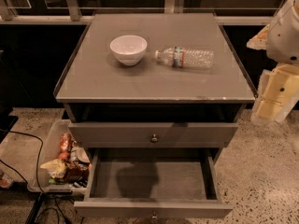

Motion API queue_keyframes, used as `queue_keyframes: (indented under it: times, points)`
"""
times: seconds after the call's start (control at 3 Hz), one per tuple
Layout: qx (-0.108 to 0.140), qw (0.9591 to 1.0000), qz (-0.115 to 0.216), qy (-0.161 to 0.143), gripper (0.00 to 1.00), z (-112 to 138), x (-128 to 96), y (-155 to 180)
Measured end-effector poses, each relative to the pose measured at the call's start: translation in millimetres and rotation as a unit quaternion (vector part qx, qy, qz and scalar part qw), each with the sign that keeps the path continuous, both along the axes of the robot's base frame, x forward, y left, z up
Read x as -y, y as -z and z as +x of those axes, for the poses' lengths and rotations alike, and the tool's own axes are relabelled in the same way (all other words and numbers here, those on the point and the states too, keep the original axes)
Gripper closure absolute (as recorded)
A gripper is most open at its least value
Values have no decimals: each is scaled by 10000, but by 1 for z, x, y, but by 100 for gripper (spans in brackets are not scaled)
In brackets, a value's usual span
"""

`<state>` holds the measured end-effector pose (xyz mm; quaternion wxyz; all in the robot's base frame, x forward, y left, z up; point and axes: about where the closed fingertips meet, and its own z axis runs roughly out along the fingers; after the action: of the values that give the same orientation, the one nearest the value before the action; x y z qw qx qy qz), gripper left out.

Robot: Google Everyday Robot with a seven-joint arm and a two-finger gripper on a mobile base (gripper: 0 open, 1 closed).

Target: Close middle drawer

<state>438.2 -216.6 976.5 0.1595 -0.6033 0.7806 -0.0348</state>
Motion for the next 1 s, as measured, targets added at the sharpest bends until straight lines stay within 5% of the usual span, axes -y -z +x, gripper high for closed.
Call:
queue_keyframes:
  times: [0.67, 1.0]
  points:
    - [62, 9998, 185, -24, 0, -7, 10, 26]
    - [106, 9990, 423, -35, 18, -21, 22, 64]
